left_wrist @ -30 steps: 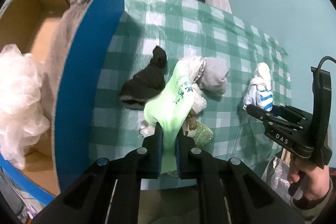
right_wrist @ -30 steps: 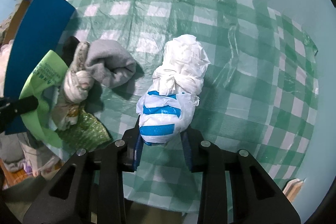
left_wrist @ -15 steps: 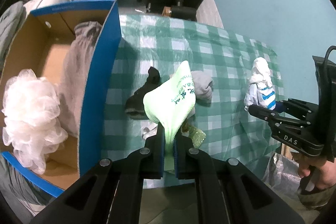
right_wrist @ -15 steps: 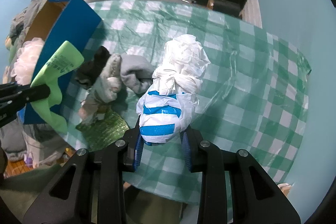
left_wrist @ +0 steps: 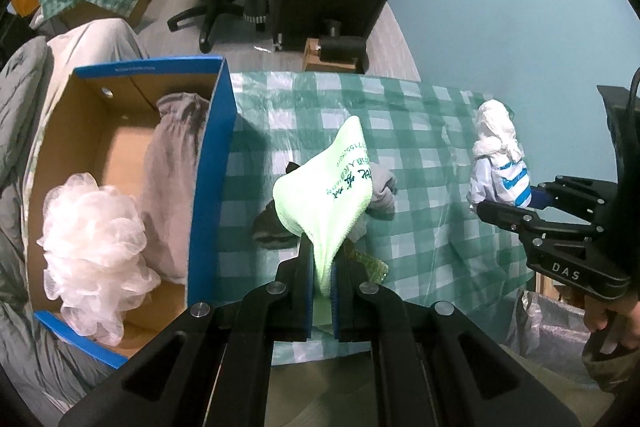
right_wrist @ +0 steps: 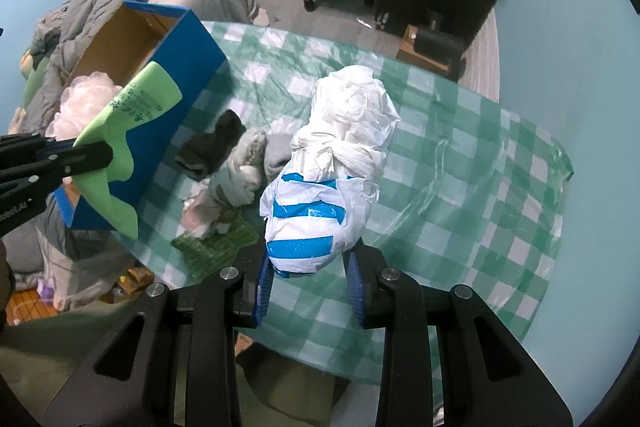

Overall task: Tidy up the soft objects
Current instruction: 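Lift the green cloth with the left tool while the right tool lifts the striped cloth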

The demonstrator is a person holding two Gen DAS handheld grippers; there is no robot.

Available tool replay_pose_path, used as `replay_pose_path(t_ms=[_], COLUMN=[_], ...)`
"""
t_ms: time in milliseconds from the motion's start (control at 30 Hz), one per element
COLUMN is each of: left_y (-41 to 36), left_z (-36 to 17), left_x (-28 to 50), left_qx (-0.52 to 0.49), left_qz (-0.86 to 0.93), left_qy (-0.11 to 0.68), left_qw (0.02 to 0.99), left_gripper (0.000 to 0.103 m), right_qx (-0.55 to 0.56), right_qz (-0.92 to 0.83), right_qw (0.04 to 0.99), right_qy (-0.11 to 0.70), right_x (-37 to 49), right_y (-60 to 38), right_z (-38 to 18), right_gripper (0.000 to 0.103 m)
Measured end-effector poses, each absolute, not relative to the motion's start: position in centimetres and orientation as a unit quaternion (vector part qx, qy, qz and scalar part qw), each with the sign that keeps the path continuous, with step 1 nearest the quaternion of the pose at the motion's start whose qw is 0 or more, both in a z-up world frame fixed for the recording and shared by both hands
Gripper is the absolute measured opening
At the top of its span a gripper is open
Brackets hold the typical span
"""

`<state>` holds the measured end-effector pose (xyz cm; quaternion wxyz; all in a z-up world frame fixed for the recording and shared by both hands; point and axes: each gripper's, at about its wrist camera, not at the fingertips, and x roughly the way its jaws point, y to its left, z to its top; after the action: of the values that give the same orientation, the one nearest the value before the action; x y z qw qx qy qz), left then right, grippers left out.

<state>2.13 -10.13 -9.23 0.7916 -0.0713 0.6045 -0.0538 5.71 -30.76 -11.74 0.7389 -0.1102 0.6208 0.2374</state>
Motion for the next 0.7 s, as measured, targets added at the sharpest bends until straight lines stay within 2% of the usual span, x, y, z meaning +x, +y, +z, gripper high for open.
replay_pose_path(t_ms=[700], left_y=[-7.7], left_z=[-6.5], left_x=[1.8], left_qx=[-0.055], left_qz=[-0.049], left_qy=[0.585], left_qw=[0.808], left_gripper=[0.006], right_qx=[-0.129], right_qz=[0.272], right_qw=[0.751], right_qy=[0.588], right_x=[6.4], right_y=[-27.0], right_z=[-7.3], right_gripper=[0.030])
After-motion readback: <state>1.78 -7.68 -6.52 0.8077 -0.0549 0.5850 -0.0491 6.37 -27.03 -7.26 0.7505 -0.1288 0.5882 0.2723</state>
